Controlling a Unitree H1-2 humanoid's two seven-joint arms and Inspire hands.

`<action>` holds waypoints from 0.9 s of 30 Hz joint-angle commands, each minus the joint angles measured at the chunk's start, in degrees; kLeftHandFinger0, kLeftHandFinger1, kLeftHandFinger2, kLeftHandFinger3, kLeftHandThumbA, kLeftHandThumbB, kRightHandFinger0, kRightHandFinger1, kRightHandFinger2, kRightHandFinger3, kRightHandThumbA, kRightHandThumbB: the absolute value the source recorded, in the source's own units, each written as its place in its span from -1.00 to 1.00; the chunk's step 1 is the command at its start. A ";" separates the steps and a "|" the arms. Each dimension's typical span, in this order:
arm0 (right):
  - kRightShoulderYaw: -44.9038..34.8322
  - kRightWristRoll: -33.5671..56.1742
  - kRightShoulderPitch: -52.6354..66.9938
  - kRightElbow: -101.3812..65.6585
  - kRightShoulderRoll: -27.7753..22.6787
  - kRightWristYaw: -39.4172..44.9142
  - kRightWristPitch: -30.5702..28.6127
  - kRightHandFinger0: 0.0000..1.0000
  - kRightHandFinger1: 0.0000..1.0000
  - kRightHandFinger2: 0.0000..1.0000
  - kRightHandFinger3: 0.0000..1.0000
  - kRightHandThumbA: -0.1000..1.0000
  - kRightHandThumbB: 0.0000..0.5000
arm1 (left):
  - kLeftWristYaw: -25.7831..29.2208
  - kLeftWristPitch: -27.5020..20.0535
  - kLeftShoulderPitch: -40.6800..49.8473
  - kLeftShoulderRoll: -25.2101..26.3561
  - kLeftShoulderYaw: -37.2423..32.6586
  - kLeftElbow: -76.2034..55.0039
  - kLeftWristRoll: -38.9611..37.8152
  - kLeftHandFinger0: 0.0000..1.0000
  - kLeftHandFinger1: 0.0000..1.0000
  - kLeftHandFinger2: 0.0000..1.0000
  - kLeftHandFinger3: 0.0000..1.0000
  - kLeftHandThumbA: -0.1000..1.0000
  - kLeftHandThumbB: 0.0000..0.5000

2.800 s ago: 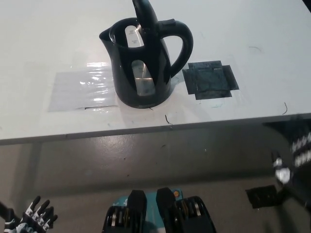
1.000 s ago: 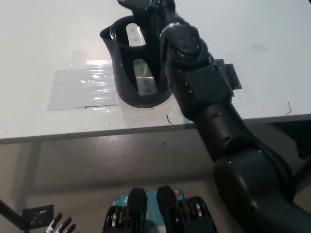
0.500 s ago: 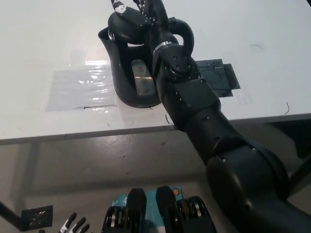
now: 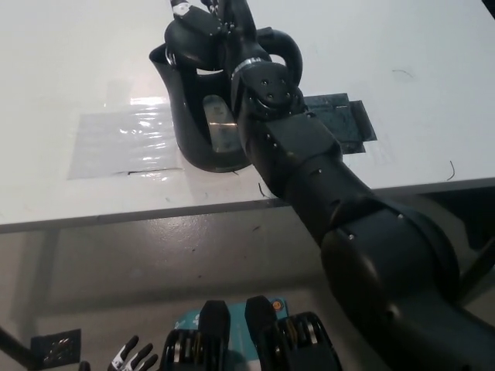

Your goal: The robot uses its right hand to push down on the lid of a kettle kept in the middle of the desk to close it

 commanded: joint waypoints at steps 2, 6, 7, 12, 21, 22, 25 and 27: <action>1.76 -1.47 -5.97 0.65 1.88 -0.74 1.34 1.00 1.00 1.00 1.00 0.12 -0.29 | -0.24 -1.01 -0.23 0.65 -0.34 -1.34 0.43 1.00 1.00 1.00 1.00 1.00 0.96; 2.45 -1.85 -6.54 1.00 1.53 -0.58 1.99 1.00 1.00 1.00 1.00 0.14 -0.31 | -0.05 -1.44 -0.32 0.67 -0.40 -1.25 0.96 1.00 1.00 1.00 1.00 1.00 0.92; 2.57 -1.87 -6.54 1.01 1.50 -0.58 2.02 1.00 1.00 1.00 1.00 0.14 -0.31 | -0.08 -1.47 -0.29 0.65 -0.43 -1.25 0.96 1.00 1.00 1.00 1.00 1.00 0.92; 2.60 -1.59 -6.24 1.05 1.53 -0.25 1.75 1.00 1.00 1.00 1.00 0.14 -0.27 | -0.15 -1.33 -0.34 0.70 -0.30 -1.38 0.63 1.00 1.00 1.00 1.00 1.00 0.93; 0.30 0.50 3.40 1.65 0.05 2.45 -1.18 1.00 1.00 1.00 1.00 -0.08 -0.53 | 0.66 -0.41 -0.09 0.78 0.27 -2.90 0.25 1.00 1.00 1.00 1.00 1.00 0.97; 0.09 0.57 4.54 1.72 -0.36 2.42 -1.54 1.00 1.00 1.00 1.00 -0.06 -0.53 | 0.66 -0.46 -0.07 0.77 0.28 -2.95 0.29 1.00 1.00 1.00 1.00 1.00 0.96; 0.36 -0.24 7.04 1.71 -1.52 1.13 -1.55 1.00 1.00 1.00 1.00 0.04 -0.53 | 0.59 -0.61 -0.55 0.90 0.73 -2.87 -0.15 1.00 1.00 1.00 1.00 1.00 0.99; 0.02 0.16 7.46 1.67 -1.81 1.83 -1.92 1.00 1.00 1.00 1.00 0.06 -0.51 | 0.43 -0.53 -0.88 0.78 0.84 -2.73 -0.46 1.00 1.00 1.00 1.00 1.00 1.00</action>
